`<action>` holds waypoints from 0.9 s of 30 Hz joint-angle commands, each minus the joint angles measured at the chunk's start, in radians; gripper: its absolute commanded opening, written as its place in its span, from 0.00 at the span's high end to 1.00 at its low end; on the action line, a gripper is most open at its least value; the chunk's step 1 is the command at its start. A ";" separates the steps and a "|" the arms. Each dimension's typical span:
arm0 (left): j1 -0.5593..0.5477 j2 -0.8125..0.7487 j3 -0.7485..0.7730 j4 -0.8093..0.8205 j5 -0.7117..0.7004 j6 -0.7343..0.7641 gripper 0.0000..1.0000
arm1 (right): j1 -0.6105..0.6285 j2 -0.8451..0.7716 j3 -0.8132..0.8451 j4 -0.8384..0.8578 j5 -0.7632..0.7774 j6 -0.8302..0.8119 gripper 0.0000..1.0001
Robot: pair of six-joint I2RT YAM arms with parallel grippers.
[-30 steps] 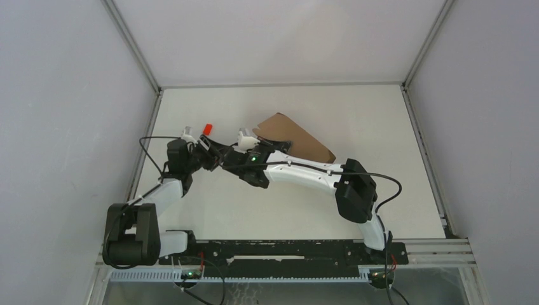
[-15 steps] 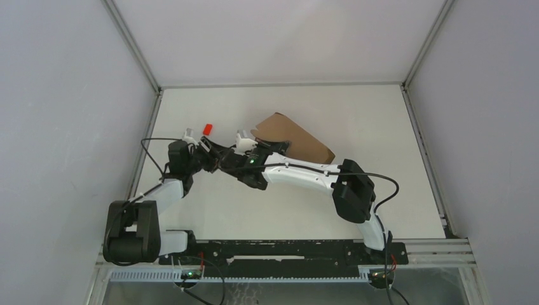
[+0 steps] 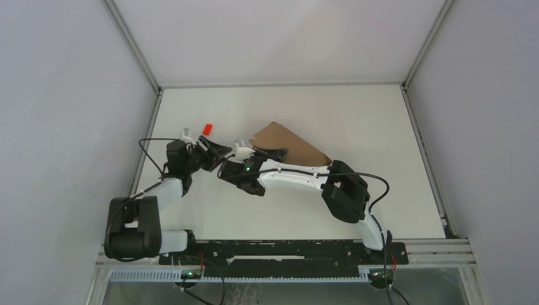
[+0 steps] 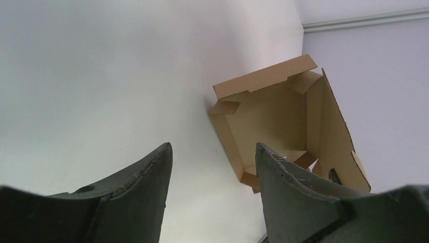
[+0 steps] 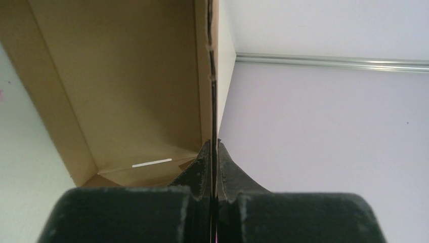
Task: Fold the paper box
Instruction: Fold the paper box at the center of the board.
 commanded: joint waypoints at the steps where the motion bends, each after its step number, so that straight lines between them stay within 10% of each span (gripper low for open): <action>1: 0.019 0.020 -0.030 0.058 0.025 -0.003 0.34 | 0.010 0.003 -0.010 0.051 -0.007 0.008 1.00; 27: 0.024 0.105 0.013 0.187 0.082 -0.074 0.34 | 0.087 0.141 0.024 -0.267 0.180 0.344 1.00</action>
